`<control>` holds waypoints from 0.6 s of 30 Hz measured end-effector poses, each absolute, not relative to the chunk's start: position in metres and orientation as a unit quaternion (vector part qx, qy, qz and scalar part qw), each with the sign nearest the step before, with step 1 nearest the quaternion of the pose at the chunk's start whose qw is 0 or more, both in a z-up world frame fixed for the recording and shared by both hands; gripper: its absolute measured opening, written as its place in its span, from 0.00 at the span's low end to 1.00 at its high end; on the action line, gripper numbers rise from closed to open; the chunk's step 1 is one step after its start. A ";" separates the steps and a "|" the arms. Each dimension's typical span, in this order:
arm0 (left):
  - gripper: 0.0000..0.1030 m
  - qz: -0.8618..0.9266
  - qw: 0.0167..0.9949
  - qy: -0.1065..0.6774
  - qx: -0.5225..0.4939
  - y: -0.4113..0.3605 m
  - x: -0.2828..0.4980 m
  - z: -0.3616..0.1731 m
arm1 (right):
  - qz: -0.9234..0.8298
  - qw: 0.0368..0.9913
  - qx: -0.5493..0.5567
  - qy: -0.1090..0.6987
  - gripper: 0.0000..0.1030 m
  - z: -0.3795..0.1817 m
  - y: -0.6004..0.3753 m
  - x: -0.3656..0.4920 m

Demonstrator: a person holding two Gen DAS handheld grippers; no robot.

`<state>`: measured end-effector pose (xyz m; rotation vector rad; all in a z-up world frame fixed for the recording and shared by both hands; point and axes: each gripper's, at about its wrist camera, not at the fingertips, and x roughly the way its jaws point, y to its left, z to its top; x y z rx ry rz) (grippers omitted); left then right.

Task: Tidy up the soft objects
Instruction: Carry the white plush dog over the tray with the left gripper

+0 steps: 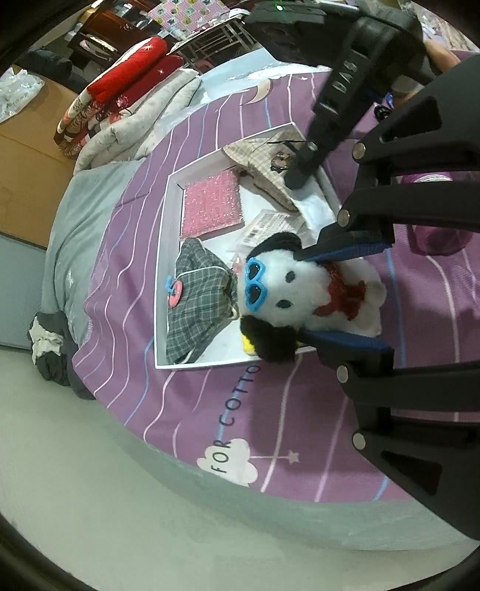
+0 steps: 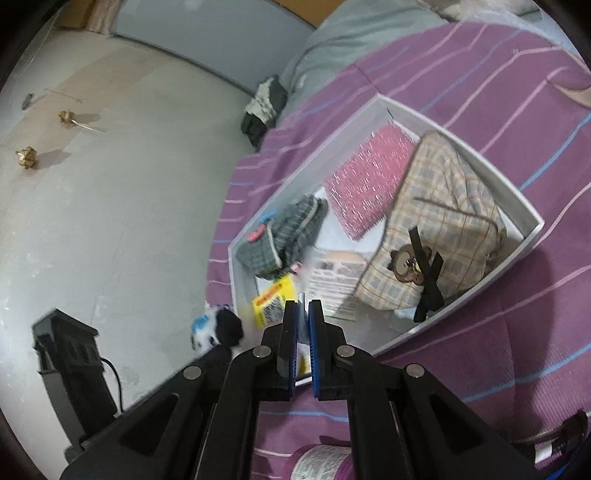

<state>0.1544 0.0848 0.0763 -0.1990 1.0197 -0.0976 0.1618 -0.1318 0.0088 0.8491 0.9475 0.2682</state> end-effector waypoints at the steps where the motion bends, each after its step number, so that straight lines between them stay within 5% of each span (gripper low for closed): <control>1: 0.35 -0.046 0.866 0.489 -0.096 0.084 0.157 0.076 | 0.125 0.794 0.393 0.447 0.05 0.006 -0.131 0.163; 18: 0.35 -0.008 0.851 0.508 -0.135 0.096 0.203 0.061 | 0.117 0.802 0.345 0.473 0.07 0.000 -0.121 0.168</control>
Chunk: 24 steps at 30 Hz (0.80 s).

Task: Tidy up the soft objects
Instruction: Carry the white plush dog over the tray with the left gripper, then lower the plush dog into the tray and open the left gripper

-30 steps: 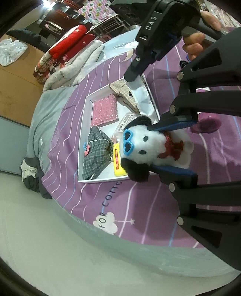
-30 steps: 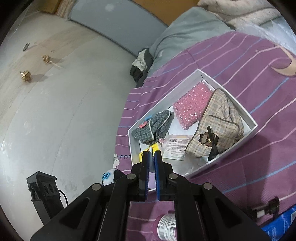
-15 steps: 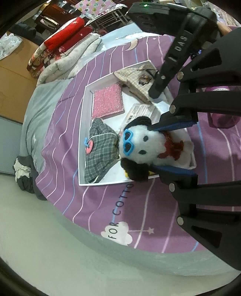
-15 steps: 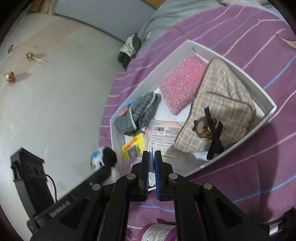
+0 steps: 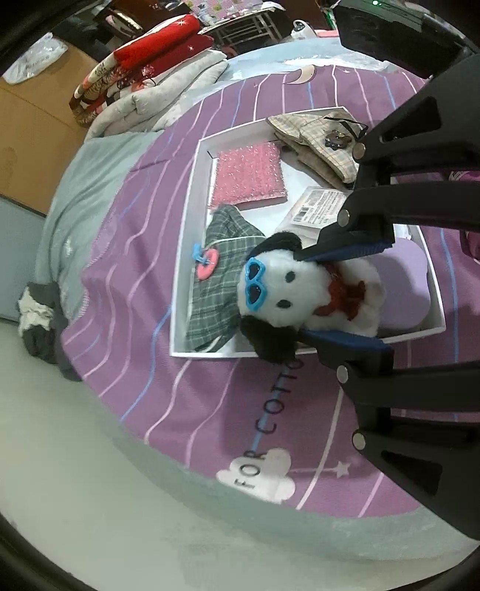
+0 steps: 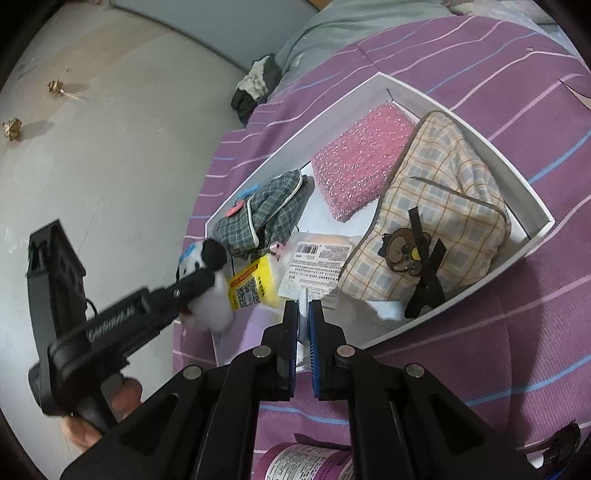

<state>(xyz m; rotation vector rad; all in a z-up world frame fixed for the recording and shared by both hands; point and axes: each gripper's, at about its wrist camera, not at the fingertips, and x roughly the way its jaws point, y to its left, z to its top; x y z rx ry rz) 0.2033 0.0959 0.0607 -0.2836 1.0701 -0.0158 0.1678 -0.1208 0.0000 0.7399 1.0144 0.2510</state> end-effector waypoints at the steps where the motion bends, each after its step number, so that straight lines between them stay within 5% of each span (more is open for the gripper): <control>1: 0.36 -0.003 0.848 0.512 -0.136 0.096 0.204 0.058 | 0.115 0.803 0.342 0.475 0.09 0.000 -0.120 0.169; 5: 0.41 0.011 0.847 0.506 -0.162 0.100 0.202 0.059 | 0.120 0.819 0.316 0.464 0.63 0.008 -0.115 0.168; 6: 0.44 0.012 0.848 0.504 -0.165 0.101 0.200 0.060 | 0.121 0.825 0.312 0.455 0.70 0.011 -0.114 0.166; 9: 0.58 0.009 0.850 0.502 -0.158 0.097 0.196 0.066 | 0.108 0.838 0.293 0.448 0.75 0.017 -0.113 0.164; 24: 0.59 0.018 0.869 0.484 -0.097 0.076 0.169 0.084 | 0.087 0.830 0.321 0.448 0.79 0.017 -0.131 0.158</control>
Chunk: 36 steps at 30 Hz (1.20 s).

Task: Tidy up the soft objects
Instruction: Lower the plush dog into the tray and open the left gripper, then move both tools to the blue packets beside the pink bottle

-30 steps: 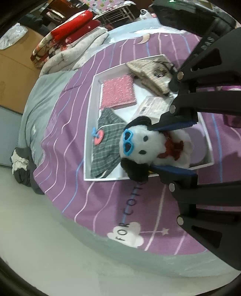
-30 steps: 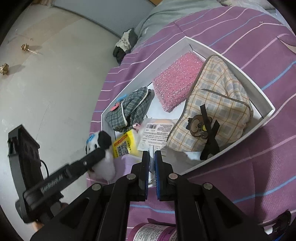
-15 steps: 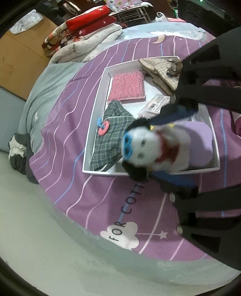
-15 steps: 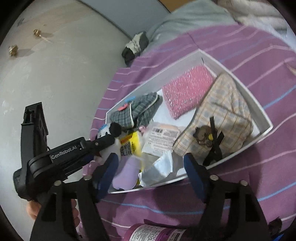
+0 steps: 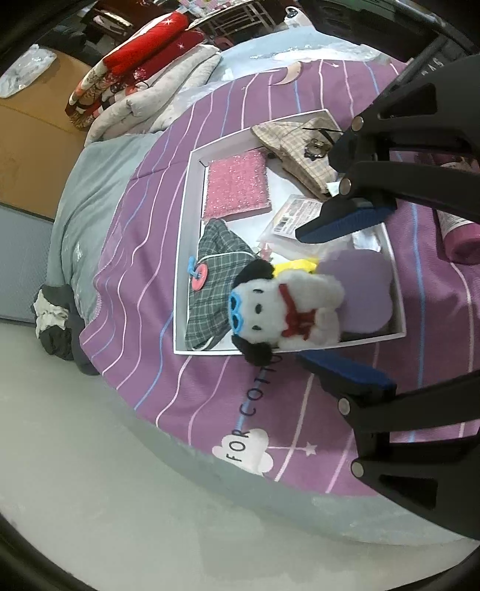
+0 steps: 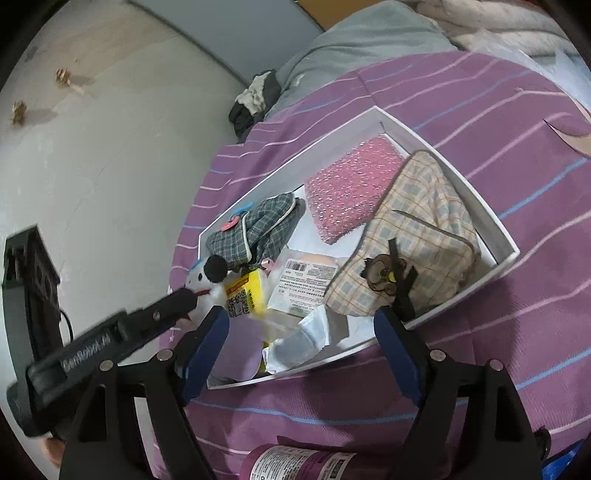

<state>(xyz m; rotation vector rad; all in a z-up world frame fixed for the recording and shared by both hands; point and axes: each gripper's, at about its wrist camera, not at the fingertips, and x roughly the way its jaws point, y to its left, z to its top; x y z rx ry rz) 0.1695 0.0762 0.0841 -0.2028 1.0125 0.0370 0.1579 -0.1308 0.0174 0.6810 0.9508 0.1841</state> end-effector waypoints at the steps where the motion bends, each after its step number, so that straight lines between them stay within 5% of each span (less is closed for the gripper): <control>1: 0.59 0.018 0.869 0.484 -0.096 0.076 0.168 0.084 | 0.088 0.828 0.323 0.450 0.79 0.018 -0.131 0.158; 27: 0.59 0.005 0.881 0.469 -0.062 0.039 0.097 0.100 | 0.101 0.809 0.340 0.469 0.79 0.073 -0.160 0.101; 36: 0.59 -0.017 0.868 0.493 -0.052 0.028 0.078 0.091 | 0.087 0.794 0.285 0.530 0.79 0.094 -0.176 0.090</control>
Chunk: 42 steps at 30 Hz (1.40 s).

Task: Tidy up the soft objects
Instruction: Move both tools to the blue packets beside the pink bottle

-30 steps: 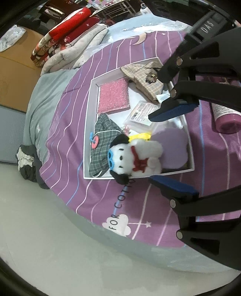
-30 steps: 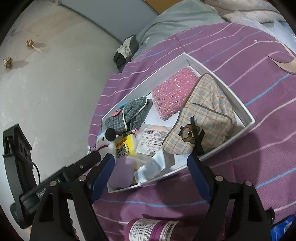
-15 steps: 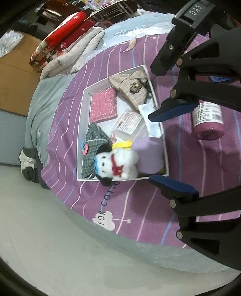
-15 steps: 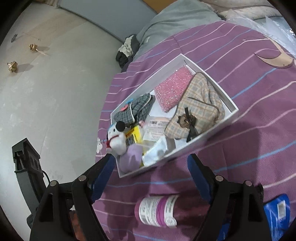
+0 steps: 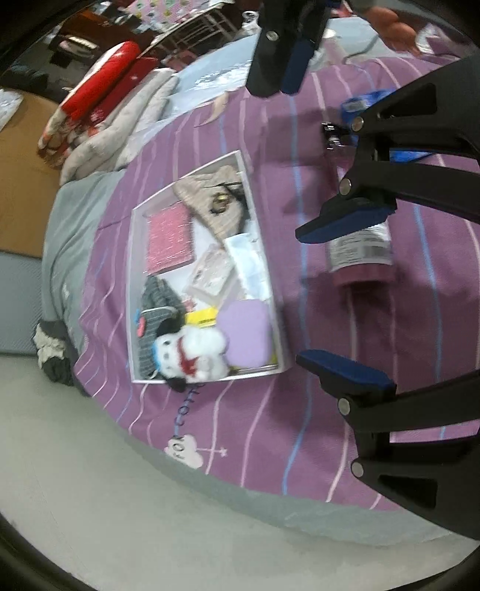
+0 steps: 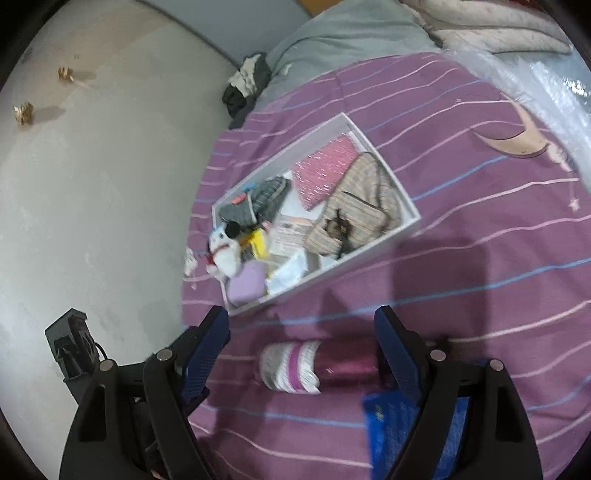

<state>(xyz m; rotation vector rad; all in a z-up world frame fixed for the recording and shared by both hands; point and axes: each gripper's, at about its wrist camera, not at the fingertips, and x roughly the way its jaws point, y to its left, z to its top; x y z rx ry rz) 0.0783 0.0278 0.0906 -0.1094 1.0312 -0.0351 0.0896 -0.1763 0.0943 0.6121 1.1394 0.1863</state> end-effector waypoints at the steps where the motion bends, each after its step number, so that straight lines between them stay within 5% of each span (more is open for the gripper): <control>1: 0.59 -0.018 0.866 0.497 -0.048 0.026 0.076 0.089 | 0.086 0.792 0.277 0.537 0.79 0.095 -0.179 0.087; 21: 0.59 -0.094 0.815 0.569 -0.057 -0.030 0.039 0.077 | 0.038 0.745 0.247 0.618 0.79 0.046 -0.250 0.019; 25: 0.50 -0.129 0.793 0.592 -0.067 -0.055 0.038 0.063 | 0.038 0.737 0.269 0.619 0.79 0.035 -0.263 0.010; 28: 0.40 -0.137 0.786 0.600 -0.054 -0.069 0.037 0.055 | 0.049 0.738 0.287 0.608 0.76 0.035 -0.270 0.004; 35: 0.38 -0.123 0.783 0.610 -0.009 -0.088 0.040 0.039 | 0.080 0.749 0.290 0.590 0.71 0.040 -0.271 0.002; 42: 0.38 -0.109 0.782 0.613 0.026 -0.092 0.041 0.026 | 0.099 0.721 0.307 0.613 0.50 0.009 -0.265 0.002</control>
